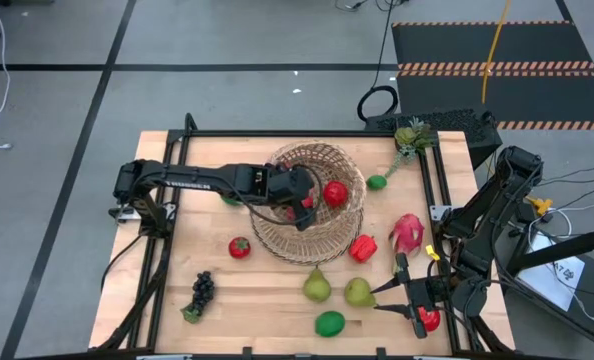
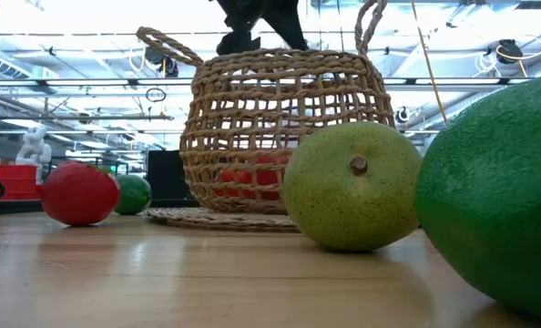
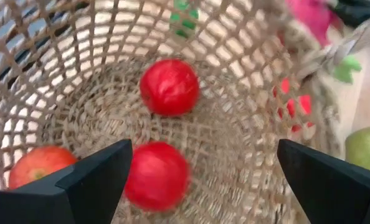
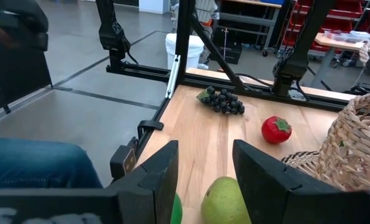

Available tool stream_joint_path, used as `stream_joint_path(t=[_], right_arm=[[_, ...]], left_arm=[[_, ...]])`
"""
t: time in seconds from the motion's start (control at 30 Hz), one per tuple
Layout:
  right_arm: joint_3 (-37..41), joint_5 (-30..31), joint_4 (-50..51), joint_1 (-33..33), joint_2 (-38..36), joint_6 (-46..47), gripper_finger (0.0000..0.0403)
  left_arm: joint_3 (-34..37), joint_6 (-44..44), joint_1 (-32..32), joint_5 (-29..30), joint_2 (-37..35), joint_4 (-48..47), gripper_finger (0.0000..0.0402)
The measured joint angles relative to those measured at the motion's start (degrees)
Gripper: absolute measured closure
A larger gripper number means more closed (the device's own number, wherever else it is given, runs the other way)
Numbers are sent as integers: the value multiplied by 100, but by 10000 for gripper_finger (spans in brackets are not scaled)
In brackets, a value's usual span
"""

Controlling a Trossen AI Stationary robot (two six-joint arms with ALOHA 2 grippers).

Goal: Build produce basket
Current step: Put the red apple into the basket

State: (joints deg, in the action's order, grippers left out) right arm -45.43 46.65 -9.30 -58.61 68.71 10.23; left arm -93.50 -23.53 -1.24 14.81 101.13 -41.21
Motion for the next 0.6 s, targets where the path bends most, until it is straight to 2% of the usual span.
stream_joint_path(t=[0.27,0.4,0.6], right_arm=[[0,0,61,0,-2,108,255],[-1,0,110,0,-2,275,255],[-2,0,135,0,-4,442,255]], left_arm=[[-486,1,-306,218,-319,313,2],[-582,154,-713,812,-569,390,2],[-357,219,-1479,1659,-746,262,3]])
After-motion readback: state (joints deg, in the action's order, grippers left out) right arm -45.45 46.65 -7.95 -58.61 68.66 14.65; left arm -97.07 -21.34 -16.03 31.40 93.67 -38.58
